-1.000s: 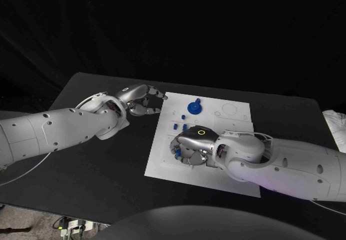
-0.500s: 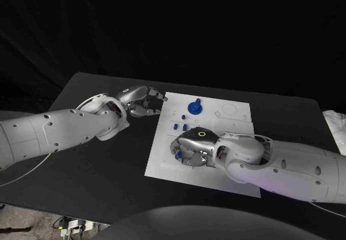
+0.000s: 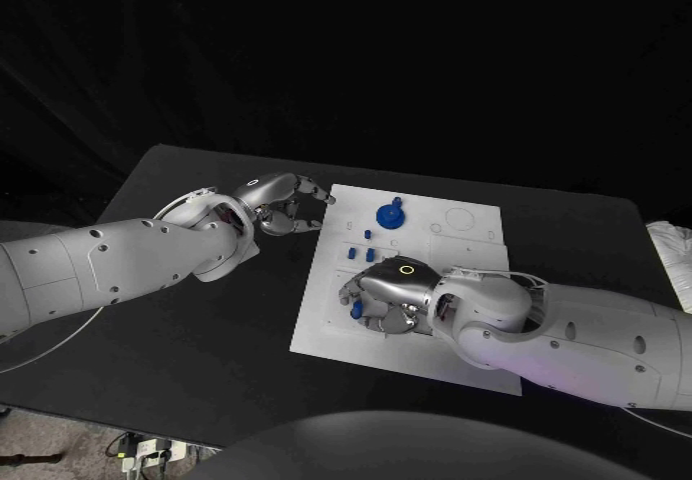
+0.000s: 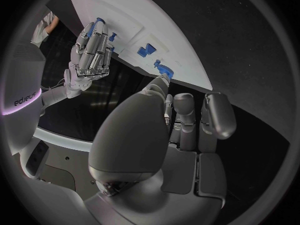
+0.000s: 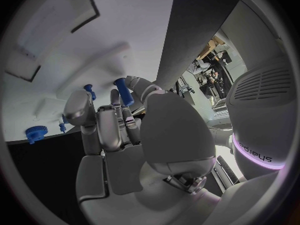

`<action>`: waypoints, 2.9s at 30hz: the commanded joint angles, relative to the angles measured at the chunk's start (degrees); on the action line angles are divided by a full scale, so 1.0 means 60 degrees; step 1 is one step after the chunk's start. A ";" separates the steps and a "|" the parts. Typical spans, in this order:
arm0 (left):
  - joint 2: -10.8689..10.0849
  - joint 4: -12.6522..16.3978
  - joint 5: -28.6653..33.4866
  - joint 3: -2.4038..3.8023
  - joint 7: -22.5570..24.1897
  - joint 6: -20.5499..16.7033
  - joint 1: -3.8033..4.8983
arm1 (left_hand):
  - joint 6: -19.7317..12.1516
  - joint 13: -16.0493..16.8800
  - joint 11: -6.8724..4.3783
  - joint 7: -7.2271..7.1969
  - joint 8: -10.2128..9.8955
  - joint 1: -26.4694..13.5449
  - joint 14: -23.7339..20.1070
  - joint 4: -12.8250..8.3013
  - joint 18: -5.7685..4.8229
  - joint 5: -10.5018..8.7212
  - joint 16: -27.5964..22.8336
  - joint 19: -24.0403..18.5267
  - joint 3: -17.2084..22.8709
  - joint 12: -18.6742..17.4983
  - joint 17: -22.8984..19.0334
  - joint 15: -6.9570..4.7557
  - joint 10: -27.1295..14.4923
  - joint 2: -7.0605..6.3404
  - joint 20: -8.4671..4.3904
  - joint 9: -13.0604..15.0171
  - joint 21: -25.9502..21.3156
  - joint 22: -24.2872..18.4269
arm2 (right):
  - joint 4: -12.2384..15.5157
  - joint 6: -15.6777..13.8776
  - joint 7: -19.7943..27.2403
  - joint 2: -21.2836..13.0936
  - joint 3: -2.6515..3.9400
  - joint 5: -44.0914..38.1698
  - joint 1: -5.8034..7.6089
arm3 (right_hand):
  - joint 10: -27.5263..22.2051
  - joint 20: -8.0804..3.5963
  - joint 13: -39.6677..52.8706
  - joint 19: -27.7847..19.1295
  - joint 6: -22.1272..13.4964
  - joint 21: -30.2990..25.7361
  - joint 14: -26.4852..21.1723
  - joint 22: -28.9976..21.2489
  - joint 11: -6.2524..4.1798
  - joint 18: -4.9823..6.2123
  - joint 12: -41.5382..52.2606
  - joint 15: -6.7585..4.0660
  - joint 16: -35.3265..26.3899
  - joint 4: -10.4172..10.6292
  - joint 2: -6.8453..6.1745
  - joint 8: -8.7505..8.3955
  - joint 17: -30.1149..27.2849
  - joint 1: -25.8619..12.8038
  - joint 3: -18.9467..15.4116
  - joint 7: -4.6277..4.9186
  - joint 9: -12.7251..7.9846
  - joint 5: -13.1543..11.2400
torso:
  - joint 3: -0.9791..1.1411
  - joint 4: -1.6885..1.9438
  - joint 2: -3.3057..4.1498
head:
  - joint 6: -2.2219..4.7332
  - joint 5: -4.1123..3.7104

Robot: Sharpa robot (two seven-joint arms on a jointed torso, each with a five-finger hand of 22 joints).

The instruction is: Assemble the parts on the task board

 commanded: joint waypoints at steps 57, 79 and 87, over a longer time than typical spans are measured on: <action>-0.0156 0.0417 0.0303 0.0008 0.0596 -0.0605 -0.0063 | 0.0195 0.0014 0.0044 0.0260 0.0067 0.0172 0.0024 -0.0013 0.0050 0.0131 0.0045 0.0024 0.0217 0.0072 0.0123 0.0018 0.0208 0.0129 0.0079 0.0028 0.0011 0.1572 | 0.0886 0.4830 -0.5093 -0.3571 -0.0056 0.4170 0.3025 | 0.8416 -0.1150 1.0413 0.2202 0.3512 0.3234 0.1939 0.2051 -0.1309 -0.0604 0.9401 -0.1259 0.1328 0.2686 0.0832 0.0039 0.3748 -0.4261 -0.2501 -0.0744 -0.1801 -0.1711 | -0.0080 -0.0054 -0.0079 | 0.0000 -0.0859; -0.0041 0.0469 0.0304 0.0010 0.0484 -0.0528 -0.0062 | 0.0249 0.0013 0.0038 0.0318 0.0079 0.0170 0.0030 -0.0008 0.0047 0.0138 0.0057 0.0032 0.0230 0.0082 0.0142 0.0013 0.0238 0.0114 0.0076 0.0032 0.0028 0.1577 | -0.0473 0.7083 -0.6039 -0.1992 -0.0070 0.5566 0.3130 | 0.8416 -0.1171 1.0413 0.1953 0.4678 0.2794 0.1939 0.1899 -0.1478 -0.0491 0.9401 -0.1334 0.1328 0.2740 0.0943 -0.0553 0.3748 -0.4709 -0.2643 -0.0933 -0.2274 -0.2393 | -0.0071 -0.0062 -0.0090 | 0.0000 -0.0985; -0.0007 0.0450 0.0304 0.0009 0.0445 -0.0484 -0.0062 | 0.0253 0.0012 0.0043 0.0326 0.0078 0.0166 0.0032 -0.0006 0.0048 0.0137 0.0060 0.0031 0.0230 0.0083 0.0147 0.0014 0.0242 0.0110 0.0076 0.0031 0.0025 0.1576 | -0.0714 0.6972 -0.6017 -0.1828 -0.0093 0.6334 0.2963 | 0.8416 -0.1177 1.0413 0.1905 0.4611 0.2700 0.1939 0.1868 -0.1488 -0.0470 0.9401 -0.1311 0.1328 0.2691 0.0971 -0.0717 0.3748 -0.4753 -0.2660 -0.0917 -0.2359 -0.2490 | -0.0097 -0.0071 -0.0097 | 0.0000 -0.0963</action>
